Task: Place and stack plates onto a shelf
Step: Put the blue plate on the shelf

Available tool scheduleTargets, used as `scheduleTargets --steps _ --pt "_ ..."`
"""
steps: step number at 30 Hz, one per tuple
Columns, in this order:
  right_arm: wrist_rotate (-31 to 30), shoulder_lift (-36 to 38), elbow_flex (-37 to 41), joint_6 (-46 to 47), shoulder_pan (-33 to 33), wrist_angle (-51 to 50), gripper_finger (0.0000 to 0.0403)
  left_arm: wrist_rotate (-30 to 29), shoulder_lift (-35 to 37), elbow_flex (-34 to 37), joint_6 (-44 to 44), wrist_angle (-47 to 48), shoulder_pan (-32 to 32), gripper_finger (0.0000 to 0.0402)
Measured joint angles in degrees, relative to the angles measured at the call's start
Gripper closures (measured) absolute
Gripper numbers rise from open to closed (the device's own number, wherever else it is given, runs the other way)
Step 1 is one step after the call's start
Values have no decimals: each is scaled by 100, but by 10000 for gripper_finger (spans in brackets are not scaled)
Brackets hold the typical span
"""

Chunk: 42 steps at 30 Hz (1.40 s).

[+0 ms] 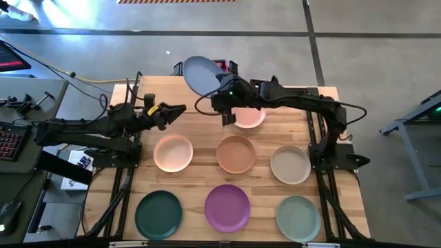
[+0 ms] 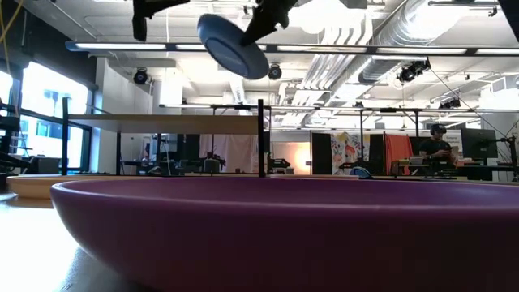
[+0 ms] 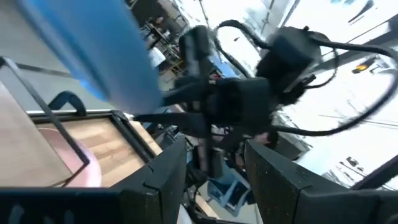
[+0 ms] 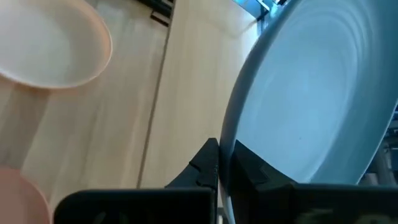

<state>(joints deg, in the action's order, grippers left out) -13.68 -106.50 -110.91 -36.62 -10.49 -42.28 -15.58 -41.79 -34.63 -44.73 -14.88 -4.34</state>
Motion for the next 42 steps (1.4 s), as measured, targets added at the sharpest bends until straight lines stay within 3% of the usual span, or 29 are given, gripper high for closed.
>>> scheduleTargets --steps 12,18,28,42 --pt "609 -552 0 43 -80 333 403 7 706 -2 547 33 -2 251" --pt "644 -781 0 -502 -80 379 403 7 955 -2 601 218 -2 251" --pt "494 -971 2 -1330 -195 309 403 47 989 -2 585 476 -2 251" --pt "827 -1047 2 -1224 -489 129 403 47 987 -2 597 526 -2 251"
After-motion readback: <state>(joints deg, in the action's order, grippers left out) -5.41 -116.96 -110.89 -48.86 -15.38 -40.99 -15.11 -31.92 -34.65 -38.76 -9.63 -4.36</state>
